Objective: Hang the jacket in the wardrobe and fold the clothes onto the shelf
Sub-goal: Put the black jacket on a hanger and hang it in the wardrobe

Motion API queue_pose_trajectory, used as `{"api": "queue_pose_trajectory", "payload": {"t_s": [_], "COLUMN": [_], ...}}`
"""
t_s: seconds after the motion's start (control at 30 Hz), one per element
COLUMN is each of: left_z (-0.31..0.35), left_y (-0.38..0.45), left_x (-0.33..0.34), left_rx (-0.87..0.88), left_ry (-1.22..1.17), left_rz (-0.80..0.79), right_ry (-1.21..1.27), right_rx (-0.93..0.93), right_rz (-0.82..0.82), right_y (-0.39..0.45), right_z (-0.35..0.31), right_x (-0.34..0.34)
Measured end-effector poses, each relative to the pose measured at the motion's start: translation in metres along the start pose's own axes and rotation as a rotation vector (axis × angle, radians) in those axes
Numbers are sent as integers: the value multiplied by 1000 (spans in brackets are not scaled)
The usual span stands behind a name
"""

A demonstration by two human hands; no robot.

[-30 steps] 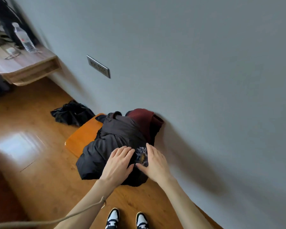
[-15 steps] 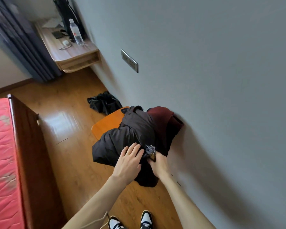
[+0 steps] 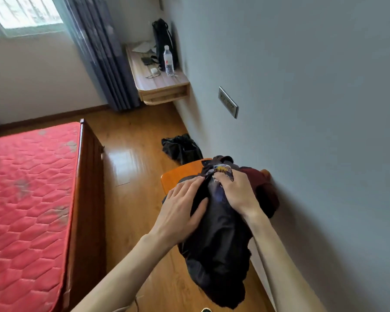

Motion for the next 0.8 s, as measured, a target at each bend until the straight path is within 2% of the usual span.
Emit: {"api": "queue_pose_trajectory", "payload": {"t_s": [0.27, 0.47, 0.63, 0.8], "left_z": [-4, 7, -8, -25], "left_y": [-15, -21, -20, -18], "left_x": [-64, -64, -79, -91], "left_rx": [-41, 11, -50, -131], "left_ry": [-204, -145, -304, -541], "left_rz": [123, 44, 290, 259], "right_ry": [50, 46, 54, 85], "right_rx": [-116, -119, -89, -97], "right_rz": [15, 76, 60, 67], "right_y": [16, 19, 16, 8], "right_z": [-79, -91, -94, -105], "right_x": [28, 37, 56, 74]}}
Point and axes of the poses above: each hand's wrist, its own y-axis towards the middle knuckle, its own x-axis out of the palm, z = x × y, the point moved 8 cm from there along y, towards the middle knuckle, and after that the axes turned 1 degree about -x, right-handed, at the moved point
